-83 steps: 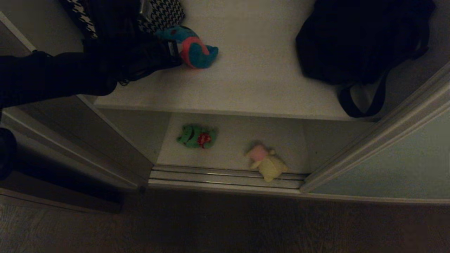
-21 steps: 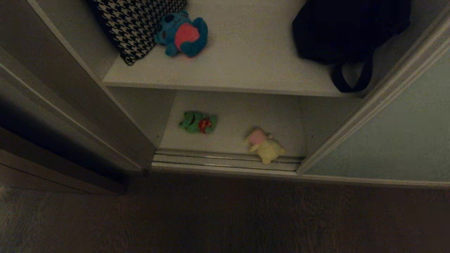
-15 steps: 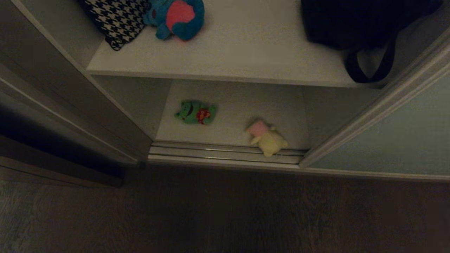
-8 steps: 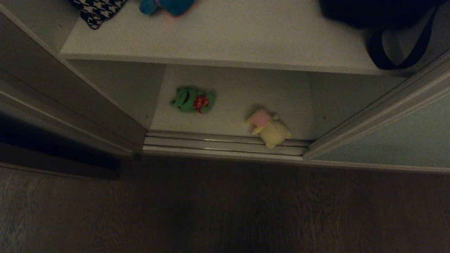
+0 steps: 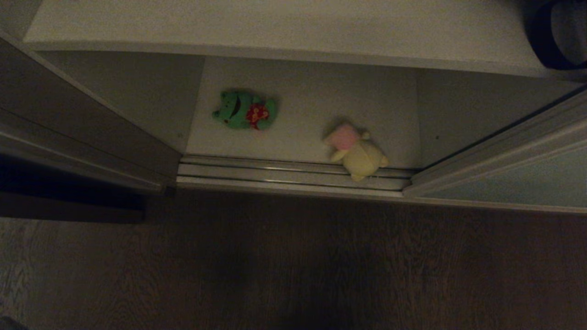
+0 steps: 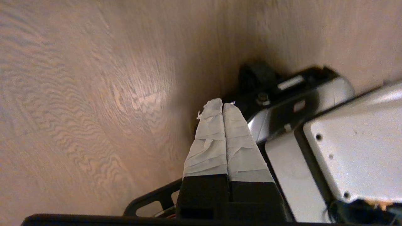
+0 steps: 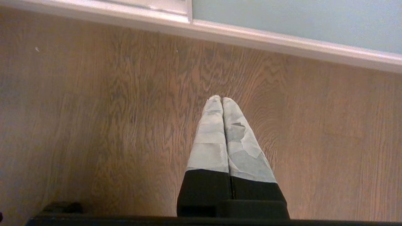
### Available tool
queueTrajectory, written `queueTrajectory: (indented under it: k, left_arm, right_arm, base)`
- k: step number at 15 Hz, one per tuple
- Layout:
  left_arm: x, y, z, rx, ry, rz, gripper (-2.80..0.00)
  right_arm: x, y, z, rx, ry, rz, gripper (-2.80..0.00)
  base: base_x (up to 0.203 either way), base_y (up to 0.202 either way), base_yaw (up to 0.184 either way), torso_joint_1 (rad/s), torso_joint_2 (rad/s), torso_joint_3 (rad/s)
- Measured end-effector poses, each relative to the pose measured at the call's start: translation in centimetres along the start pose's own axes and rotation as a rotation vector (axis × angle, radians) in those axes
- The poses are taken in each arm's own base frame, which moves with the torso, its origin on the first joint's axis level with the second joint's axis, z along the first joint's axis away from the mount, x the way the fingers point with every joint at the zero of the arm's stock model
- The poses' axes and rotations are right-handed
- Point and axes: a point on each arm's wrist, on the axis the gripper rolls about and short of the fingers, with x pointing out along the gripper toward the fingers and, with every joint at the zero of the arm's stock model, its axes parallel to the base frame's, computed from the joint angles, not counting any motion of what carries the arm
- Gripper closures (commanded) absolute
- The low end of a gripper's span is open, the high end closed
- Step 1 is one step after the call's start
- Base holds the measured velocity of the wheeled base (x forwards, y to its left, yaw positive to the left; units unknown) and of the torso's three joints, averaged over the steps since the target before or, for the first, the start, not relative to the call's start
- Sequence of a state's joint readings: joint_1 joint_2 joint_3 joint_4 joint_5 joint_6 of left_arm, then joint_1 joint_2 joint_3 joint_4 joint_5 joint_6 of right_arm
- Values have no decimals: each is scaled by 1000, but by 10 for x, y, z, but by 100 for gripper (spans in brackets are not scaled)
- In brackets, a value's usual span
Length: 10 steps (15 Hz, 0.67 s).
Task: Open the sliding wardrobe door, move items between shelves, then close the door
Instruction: Place the pink doll on the higher shelf
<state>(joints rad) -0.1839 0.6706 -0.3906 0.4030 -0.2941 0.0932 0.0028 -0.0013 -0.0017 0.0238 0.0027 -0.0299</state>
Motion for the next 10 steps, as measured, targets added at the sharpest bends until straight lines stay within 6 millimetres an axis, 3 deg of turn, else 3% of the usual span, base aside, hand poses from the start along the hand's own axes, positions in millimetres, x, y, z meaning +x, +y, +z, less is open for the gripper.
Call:
queueTrajectory:
  k: [6,10]
  left_arm:
    - [19,7,30,47,30,-48,0]
    - [54,10,69,151,48,-162,0]
  right_arm:
    - [0,0,0,-1,0,0,0]
    - [0,0,0,0,0,0,0]
  base:
    - [0,0,0,1,3,-33]
    - [0,0,0,0,0,0]
